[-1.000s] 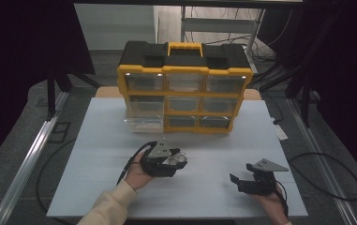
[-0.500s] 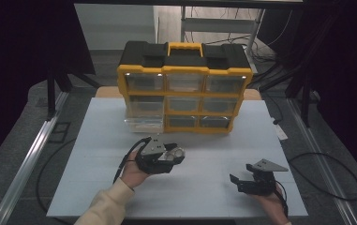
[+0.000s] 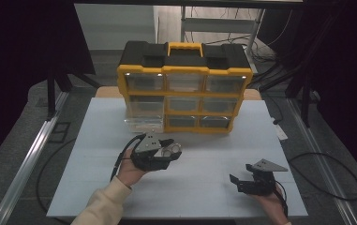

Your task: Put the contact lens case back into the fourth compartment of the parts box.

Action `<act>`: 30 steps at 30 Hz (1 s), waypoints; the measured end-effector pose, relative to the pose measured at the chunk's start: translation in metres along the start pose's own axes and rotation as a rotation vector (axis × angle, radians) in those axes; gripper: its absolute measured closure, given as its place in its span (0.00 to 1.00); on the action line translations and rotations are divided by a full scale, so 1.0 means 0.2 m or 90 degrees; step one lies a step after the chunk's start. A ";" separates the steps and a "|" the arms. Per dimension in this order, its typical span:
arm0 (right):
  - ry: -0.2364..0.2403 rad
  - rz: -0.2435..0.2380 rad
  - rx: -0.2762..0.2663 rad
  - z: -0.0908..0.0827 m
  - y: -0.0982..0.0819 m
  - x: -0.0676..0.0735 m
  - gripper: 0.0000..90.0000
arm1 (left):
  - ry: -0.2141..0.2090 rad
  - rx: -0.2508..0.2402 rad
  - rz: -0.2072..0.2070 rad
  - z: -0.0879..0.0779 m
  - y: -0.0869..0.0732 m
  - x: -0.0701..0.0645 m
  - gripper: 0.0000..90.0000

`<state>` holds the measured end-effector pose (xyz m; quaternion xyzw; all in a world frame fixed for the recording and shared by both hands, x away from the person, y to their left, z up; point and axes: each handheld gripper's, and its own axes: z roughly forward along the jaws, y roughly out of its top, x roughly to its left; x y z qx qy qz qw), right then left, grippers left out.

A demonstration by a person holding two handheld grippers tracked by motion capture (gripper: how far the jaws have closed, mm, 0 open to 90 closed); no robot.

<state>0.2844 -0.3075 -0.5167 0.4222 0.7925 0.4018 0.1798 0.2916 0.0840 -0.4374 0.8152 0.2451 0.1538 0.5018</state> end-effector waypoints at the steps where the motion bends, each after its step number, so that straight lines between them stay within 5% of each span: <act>1: 0.000 0.000 0.000 0.00 0.00 0.00 0.19 | 0.001 -0.002 0.002 0.00 0.00 0.00 0.52; 30: 0.001 0.003 0.002 0.00 0.00 0.00 0.19 | 0.033 -0.027 -0.004 -0.09 0.11 0.06 0.53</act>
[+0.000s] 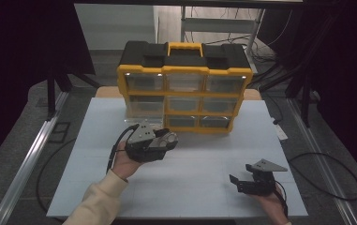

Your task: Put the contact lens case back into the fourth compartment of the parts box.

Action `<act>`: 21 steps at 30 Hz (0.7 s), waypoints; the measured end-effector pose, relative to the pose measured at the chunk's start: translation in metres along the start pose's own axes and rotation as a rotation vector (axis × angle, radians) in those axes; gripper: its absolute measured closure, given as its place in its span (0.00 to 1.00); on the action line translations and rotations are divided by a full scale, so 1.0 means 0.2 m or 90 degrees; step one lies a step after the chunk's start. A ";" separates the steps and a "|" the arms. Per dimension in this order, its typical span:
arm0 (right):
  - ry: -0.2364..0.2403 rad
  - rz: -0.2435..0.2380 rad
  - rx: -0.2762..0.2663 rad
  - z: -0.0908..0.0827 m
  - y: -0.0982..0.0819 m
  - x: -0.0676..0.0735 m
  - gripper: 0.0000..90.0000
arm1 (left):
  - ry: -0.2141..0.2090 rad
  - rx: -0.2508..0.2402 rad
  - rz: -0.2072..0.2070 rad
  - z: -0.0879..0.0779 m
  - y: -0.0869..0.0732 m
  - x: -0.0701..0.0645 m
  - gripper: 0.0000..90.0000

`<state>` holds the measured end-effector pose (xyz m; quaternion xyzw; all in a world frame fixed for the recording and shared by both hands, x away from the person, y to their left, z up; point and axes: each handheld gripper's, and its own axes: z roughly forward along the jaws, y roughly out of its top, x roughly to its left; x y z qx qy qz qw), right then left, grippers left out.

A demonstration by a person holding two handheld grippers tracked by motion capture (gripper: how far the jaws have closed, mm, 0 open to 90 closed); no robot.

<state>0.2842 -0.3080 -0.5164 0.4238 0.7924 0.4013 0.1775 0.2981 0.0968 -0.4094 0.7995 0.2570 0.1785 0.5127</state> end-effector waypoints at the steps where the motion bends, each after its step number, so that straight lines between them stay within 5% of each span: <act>1: 0.000 0.002 -0.001 0.00 0.00 0.00 0.19 | 0.001 -0.001 -0.001 0.00 0.00 0.00 0.53; 21: 0.002 -0.001 0.002 0.00 0.00 0.00 0.19 | 0.022 -0.013 -0.002 -0.03 0.07 0.05 0.53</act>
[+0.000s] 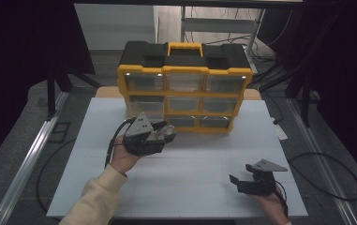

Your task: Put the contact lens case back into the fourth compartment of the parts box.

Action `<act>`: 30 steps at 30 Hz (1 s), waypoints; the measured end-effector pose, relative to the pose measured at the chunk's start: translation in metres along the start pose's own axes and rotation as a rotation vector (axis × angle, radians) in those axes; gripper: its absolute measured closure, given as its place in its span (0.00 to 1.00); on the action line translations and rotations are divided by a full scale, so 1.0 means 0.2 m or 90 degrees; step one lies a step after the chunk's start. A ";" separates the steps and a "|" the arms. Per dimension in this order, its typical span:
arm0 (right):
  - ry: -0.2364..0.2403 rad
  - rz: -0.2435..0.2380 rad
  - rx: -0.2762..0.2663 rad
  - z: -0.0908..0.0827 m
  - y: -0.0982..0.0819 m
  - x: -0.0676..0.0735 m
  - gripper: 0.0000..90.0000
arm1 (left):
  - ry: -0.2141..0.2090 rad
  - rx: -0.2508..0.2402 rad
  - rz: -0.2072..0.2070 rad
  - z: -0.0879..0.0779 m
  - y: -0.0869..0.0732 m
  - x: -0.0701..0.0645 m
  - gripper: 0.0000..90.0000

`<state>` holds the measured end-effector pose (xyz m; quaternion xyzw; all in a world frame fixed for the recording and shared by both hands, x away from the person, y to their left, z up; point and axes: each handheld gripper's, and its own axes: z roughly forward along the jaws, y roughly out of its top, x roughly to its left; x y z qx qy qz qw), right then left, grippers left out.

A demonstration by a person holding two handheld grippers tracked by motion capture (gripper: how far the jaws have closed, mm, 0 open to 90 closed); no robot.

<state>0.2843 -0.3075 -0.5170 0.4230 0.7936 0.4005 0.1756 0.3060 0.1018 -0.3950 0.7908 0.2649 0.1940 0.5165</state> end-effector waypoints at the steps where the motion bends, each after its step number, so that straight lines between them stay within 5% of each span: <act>1: 0.000 0.000 0.000 0.00 0.00 0.00 0.19 | 0.001 -0.001 0.000 0.00 0.00 0.00 0.53; 30: 0.002 -0.002 -0.007 0.00 0.00 0.00 0.19 | 0.060 -0.014 -0.023 -0.04 0.10 0.15 0.53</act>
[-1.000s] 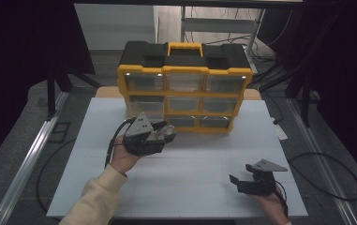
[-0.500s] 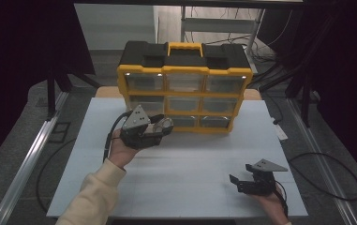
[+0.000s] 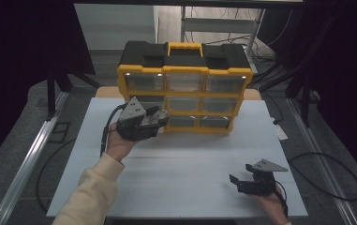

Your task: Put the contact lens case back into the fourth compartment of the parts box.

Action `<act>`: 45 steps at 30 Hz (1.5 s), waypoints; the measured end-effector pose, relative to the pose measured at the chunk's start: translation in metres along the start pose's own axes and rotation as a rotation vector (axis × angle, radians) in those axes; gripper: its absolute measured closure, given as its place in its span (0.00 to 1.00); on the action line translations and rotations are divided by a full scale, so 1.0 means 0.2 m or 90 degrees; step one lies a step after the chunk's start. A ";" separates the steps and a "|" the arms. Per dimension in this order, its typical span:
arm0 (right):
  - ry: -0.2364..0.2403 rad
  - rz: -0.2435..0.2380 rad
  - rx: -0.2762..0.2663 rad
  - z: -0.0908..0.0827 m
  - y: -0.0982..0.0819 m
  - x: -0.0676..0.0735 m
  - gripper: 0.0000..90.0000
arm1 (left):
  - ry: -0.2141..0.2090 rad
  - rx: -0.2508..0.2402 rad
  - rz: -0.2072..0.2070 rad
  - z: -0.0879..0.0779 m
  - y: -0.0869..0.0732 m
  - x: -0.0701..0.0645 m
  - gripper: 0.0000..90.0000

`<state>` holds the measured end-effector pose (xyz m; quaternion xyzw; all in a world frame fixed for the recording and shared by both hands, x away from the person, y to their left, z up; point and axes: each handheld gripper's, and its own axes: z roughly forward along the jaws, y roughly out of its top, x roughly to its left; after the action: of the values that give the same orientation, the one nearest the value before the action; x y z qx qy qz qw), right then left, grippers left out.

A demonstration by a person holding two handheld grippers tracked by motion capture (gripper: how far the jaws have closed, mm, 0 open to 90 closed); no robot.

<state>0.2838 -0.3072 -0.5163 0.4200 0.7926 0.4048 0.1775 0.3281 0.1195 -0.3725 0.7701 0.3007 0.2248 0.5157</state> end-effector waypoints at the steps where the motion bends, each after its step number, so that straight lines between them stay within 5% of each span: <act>1: 0.000 0.000 0.000 0.00 0.00 0.00 0.19 | 0.003 0.000 0.000 0.00 0.00 0.00 0.53; 29: 0.001 -0.001 0.003 0.00 0.00 0.00 0.19 | 0.089 0.013 -0.037 -0.03 -0.01 0.19 0.53; 45: 0.001 0.000 0.005 0.00 0.00 0.00 0.19 | 0.113 0.029 -0.043 -0.01 -0.02 0.25 0.53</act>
<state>0.2839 -0.3066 -0.5166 0.4200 0.7943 0.4023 0.1754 0.3609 0.1564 -0.3744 0.7481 0.3761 0.2679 0.4766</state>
